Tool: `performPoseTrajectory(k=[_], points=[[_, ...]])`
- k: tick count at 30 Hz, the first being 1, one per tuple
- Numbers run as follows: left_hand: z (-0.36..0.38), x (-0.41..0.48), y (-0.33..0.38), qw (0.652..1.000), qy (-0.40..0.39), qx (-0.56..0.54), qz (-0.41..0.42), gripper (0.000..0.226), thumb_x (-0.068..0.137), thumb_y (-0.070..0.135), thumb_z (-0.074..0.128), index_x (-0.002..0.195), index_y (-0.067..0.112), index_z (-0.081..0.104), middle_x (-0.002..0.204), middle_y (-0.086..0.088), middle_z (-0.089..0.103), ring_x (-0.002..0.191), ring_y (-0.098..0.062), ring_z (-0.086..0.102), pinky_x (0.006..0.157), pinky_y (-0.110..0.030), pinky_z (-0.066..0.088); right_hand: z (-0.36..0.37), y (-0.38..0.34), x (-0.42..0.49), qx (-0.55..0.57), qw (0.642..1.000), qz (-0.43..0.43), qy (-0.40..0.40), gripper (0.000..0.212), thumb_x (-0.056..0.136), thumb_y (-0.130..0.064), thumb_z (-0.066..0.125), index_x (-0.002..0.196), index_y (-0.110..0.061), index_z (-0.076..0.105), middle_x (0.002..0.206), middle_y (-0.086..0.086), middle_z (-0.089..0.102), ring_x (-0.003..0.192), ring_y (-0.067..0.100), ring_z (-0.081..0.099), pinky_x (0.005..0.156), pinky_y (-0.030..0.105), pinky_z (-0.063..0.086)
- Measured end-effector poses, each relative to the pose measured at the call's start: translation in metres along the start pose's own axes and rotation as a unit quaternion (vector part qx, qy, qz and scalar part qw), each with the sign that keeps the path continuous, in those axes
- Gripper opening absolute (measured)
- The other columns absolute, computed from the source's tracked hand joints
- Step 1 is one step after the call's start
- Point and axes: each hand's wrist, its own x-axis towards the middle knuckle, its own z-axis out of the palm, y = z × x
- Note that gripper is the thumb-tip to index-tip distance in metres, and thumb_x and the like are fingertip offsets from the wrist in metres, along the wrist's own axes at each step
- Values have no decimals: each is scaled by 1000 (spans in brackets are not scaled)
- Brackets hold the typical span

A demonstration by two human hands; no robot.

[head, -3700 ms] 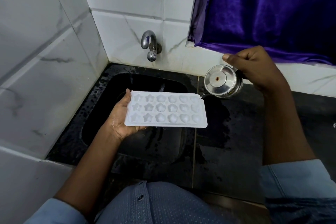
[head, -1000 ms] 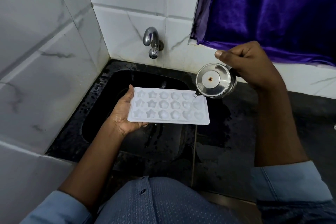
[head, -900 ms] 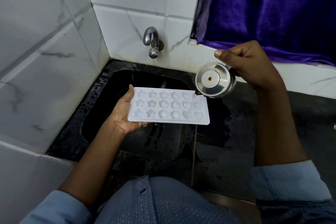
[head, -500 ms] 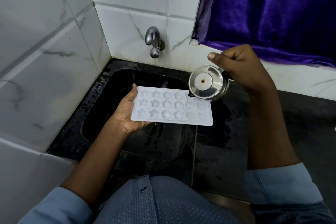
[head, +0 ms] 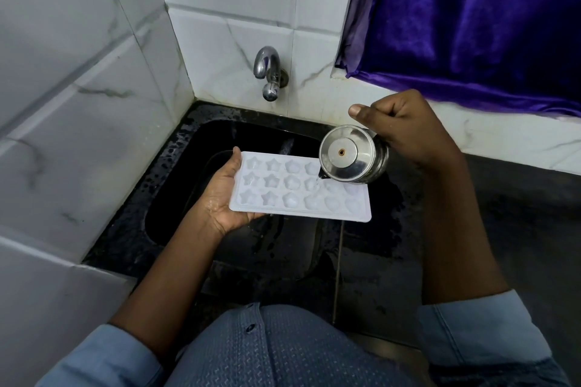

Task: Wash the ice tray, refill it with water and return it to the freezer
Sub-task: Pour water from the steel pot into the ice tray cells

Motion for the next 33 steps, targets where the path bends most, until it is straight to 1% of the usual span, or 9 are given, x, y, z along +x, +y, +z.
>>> performPoseTrajectory(k=[3,6,8,13,17,20,23,27,33], points=[[0,1,-1,1000,-1,-3,3,77,100,75,42,140,14,66,141,-19,69,121,-40,71,83,-57,65,-1,-1,0,-2,1000,-4,-2,66,100,-32,73,56,-8,30,53,5,24,47,14,23,65,42,37],[-1,2,-1,1000,-4,-9,3,77,100,75,42,141,14,66,141,-18,68,124,-40,70,90,-59,63,-1,0,0,4,1000,-3,4,66,100,-34,73,57,-8,30,54,4,24,48,15,22,71,42,42],[-3,3,-1,1000,0,-8,6,77,100,75,43,143,15,65,142,-18,68,126,-40,69,89,-59,63,0,0,-1,4,1000,0,7,66,99,-34,73,58,-7,29,55,5,23,48,16,22,73,43,43],[-3,4,-2,1000,5,-10,6,77,100,75,42,141,14,66,141,-18,69,126,-41,68,93,-59,61,0,-4,0,-12,1000,-3,8,65,100,-32,72,57,-8,31,53,2,24,47,14,23,56,31,32],[0,5,-4,1000,7,-7,1,79,100,76,43,142,13,65,142,-18,68,128,-41,67,100,-61,55,4,-2,3,-14,1000,-3,5,66,100,-34,73,57,-9,30,54,6,24,48,17,23,58,49,36],[3,6,-6,1000,4,-8,-2,79,100,76,42,141,13,65,141,-19,68,128,-41,67,98,-59,58,9,-1,5,-22,1000,-7,5,66,99,-35,73,55,-11,31,53,4,24,48,16,23,59,52,39],[4,5,-7,1000,-1,-13,-3,80,100,75,42,144,12,63,143,-19,67,131,-42,64,105,-61,50,11,1,8,-26,1000,-10,0,66,99,-35,73,54,-8,33,51,4,27,48,16,26,60,52,41],[2,5,-8,1000,-7,-18,-2,81,100,75,43,145,11,62,144,-20,66,130,-43,65,107,-62,49,14,2,10,-33,999,-17,-5,67,99,-37,73,56,-3,34,52,8,29,47,17,27,62,54,46],[-1,7,-7,1000,-15,-16,-6,82,100,76,42,148,12,60,147,-20,64,135,-43,61,112,-63,45,15,2,11,-31,999,-20,-8,66,98,-38,74,53,-11,35,50,5,29,45,16,27,72,61,53]])
